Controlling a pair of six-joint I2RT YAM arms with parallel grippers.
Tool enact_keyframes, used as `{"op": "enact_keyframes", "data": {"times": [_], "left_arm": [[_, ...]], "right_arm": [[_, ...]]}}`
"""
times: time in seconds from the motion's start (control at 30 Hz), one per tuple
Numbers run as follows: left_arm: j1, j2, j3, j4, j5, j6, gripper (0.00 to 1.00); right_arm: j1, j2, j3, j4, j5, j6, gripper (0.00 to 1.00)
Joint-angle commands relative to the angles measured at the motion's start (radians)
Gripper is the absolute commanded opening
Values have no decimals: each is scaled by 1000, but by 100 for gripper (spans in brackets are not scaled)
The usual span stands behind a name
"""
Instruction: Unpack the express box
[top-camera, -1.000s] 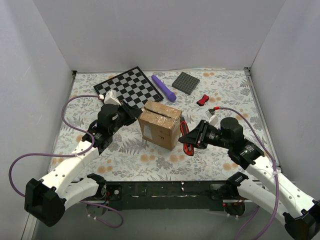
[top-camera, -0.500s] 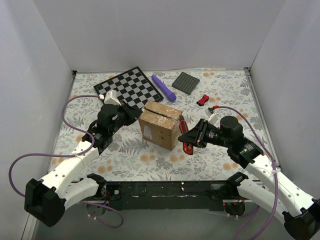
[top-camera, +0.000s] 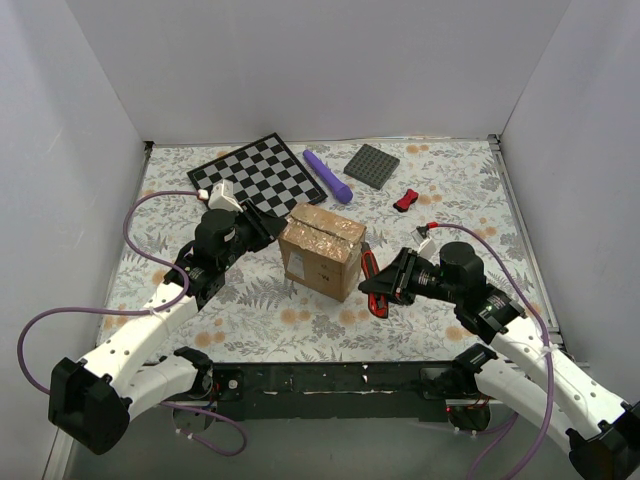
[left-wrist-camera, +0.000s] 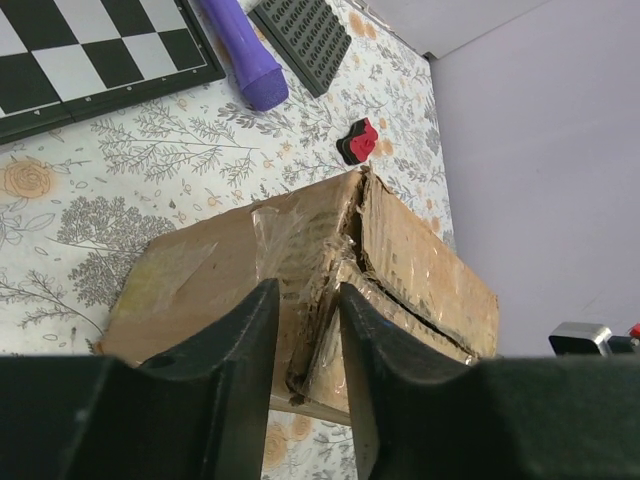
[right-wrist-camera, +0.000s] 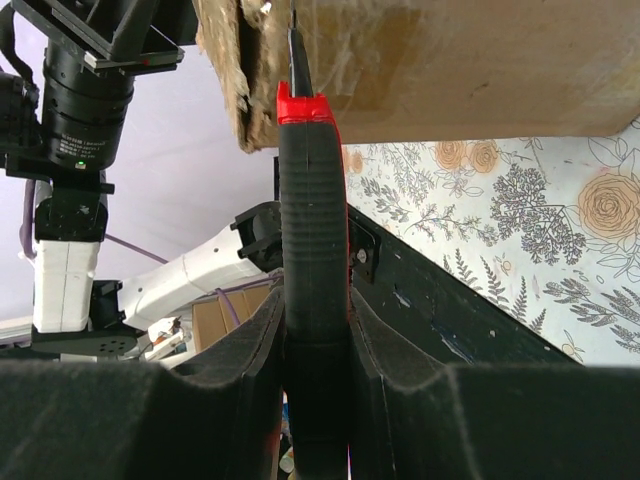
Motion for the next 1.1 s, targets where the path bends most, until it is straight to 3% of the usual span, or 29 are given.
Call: {"op": "enact_keyframes", "data": {"times": [0.0, 1.07], "left_arm": [[0, -15, -3, -4, -5, 13, 34], [0, -19, -12, 4, 11, 0, 33]], "right_arm": [[-9, 0, 18, 77, -25, 3, 1], [-10, -10, -16, 137, -48, 54, 1]]}}
